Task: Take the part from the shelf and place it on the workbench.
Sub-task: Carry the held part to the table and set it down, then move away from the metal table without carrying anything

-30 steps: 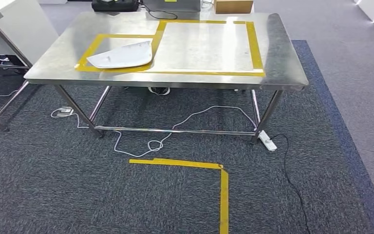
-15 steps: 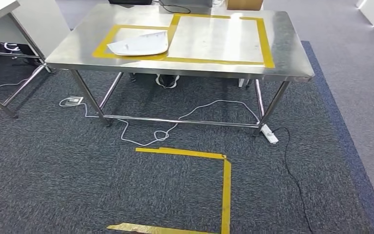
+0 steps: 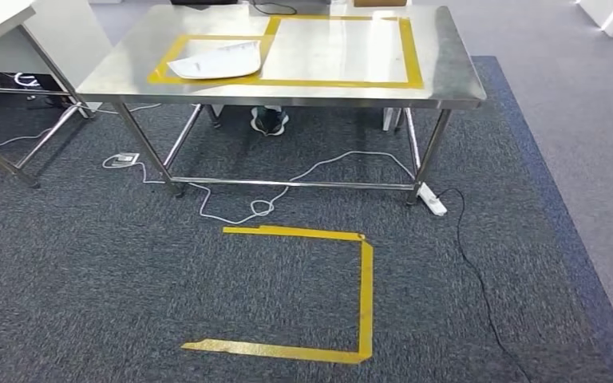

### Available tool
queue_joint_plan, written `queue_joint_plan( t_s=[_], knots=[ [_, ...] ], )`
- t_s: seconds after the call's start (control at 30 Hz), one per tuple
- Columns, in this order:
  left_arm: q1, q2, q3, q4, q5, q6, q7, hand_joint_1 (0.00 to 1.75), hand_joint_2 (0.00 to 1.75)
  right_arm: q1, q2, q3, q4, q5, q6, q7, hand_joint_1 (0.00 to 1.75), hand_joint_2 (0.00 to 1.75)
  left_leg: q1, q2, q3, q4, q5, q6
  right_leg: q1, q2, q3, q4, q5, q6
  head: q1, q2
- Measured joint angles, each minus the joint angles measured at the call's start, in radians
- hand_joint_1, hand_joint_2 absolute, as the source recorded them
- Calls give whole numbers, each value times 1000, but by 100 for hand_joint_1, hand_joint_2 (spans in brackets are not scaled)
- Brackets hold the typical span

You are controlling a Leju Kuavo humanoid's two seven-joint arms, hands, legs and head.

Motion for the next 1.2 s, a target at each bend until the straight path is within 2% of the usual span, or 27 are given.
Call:
queue_joint_plan(
  t_s=[0.03,0.07,0.1,0.13,0.2,0.23,0.3,0.37,0.43,0.47,0.57,0.6,0.63,0.67,0.7,0.73,0.77,0.8,0.83,0.87,0.93,0.97,1.0,1.07,1.1,1.13,1.2],
  knots=[
    [0,0,0,0,0,0,0,0,0,1,0,0,0,0,0,0,0,0,0,0,-6,65,-43,-3,1,-2,-17,2,13,-2,-1,0],
    [-1,0,0,0,0,0,0,0,0,1,0,0,0,0,0,0,0,0,1,0,-7,122,-59,-5,3,-4,-34,5,26,-2,-1,0],
    [-2,0,0,0,0,0,0,0,0,1,0,0,0,0,0,0,0,0,0,0,1,155,-49,-6,4,-6,-52,10,39,-1,-1,0],
    [-2,0,0,0,0,0,0,0,0,0,0,0,-1,-1,0,0,0,0,0,0,23,159,-20,-5,5,-7,-72,17,50,1,-1,0],
    [-4,0,0,0,-2,0,-1,0,0,0,0,0,-1,-2,0,1,0,0,0,-1,105,85,27,2,6,-7,-110,35,70,4,-1,0],
    [-5,0,0,0,-4,0,-1,0,0,0,0,0,-2,-3,0,1,0,0,-1,-1,151,32,29,6,6,-7,-124,42,78,6,-2,0],
    [-10,1,0,0,-6,0,-3,0,0,1,1,1,-4,-6,1,1,0,0,-5,-2,237,-91,2,16,9,-8,-143,55,91,12,-1,0],
    [-16,1,0,0,-7,1,-5,0,0,1,3,1,-7,-9,2,2,0,0,-10,-2,271,-166,-19,25,11,-11,-164,62,114,20,0,0],
    [-14,-1,2,1,-8,1,-6,0,0,5,2,2,-9,-13,3,4,0,0,-7,1,250,-174,-11,39,9,-7,-186,70,116,32,0,0],
    [-11,-2,2,1,-9,1,-6,0,0,8,2,2,-9,-15,3,5,0,0,-6,4,237,-175,-1,47,7,-3,-196,89,87,38,2,0],
    [-6,-2,7,2,-10,0,-6,0,0,15,2,2,-10,-20,2,9,0,0,-6,9,195,-175,39,62,1,6,-230,244,-68,52,7,0],
    [-6,-2,9,2,-11,0,-6,0,0,16,2,2,-11,-21,1,10,0,0,-6,10,178,-174,53,62,-1,7,-233,302,-92,54,7,0],
    [-6,-2,10,2,-11,0,-6,0,0,16,2,2,-11,-21,1,10,0,0,-6,11,160,-171,66,60,-3,7,-226,340,-88,57,8,0],
    [-7,-3,10,2,-12,0,-6,0,0,15,2,2,-11,-21,2,11,0,0,-6,12,140,-166,78,58,-4,7,-206,352,-61,59,7,0],
    [-7,-4,10,2,-12,0,-6,0,0,15,2,3,-12,-21,2,11,0,0,-5,12,118,-158,90,54,-7,7,-170,332,-25,60,7,0],
    [-7,-4,10,2,-12,0,-7,0,0,15,2,4,-14,-21,2,11,0,0,-4,12,100,-149,100,50,-9,7,-118,279,-3,61,8,0],
    [-8,-5,11,2,-12,1,-7,0,0,13,2,6,-16,-22,2,11,0,0,-5,12,83,-139,108,45,-10,8,-55,203,-4,62,8,0],
    [-8,-5,11,2,-12,1,-7,0,0,12,2,7,-19,-22,2,11,0,0,-6,11,70,-130,117,39,-11,10,-1,124,-23,60,9,0],
    [-9,-5,11,2,-12,1,-7,0,0,11,2,9,-21,-22,2,11,0,0,-7,10,61,-124,126,33,-10,12,34,66,-47,57,9,0],
    [-10,-5,11,2,-12,2,-8,0,0,10,2,10,-22,-22,3,11,0,0,-7,10,54,-122,137,27,-8,13,48,32,-63,51,9,0],
    [-9,-4,12,2,-12,2,-8,0,0,13,2,11,-22,-22,4,12,0,0,-4,8,43,-120,147,15,-6,11,32,25,-57,33,8,0],
    [-6,-4,12,2,-12,2,-8,0,0,14,2,11,-22,-22,3,12,0,0,-2,7,37,-110,126,10,-7,8,21,25,-47,23,8,0],
    [-3,-4,13,2,-12,2,-8,0,0,15,3,12,-22,-22,3,13,0,0,0,5,28,-80,84,5,-7,6,9,25,-36,13,7,0],
    [-1,-5,14,2,-10,2,-8,0,0,16,3,12,-24,-23,4,13,0,0,1,4,5,27,-23,0,-5,4,-20,25,-13,3,5,0],
    [-1,-5,15,2,-9,2,-7,0,0,16,3,12,-24,-23,5,12,0,0,1,4,-3,90,-53,-2,-3,3,-36,25,-2,2,4,0],
    [-1,-5,16,2,-7,1,-6,0,0,16,3,13,-25,-24,5,12,0,0,1,4,-3,136,-55,-2,-1,1,-51,26,10,1,5,0],
    [0,-5,18,2,-6,0,-4,0,0,17,3,13,-25,-24,6,12,0,0,0,3,33,145,-1,3,4,-1,-79,28,33,3,5,0]
  ],
)
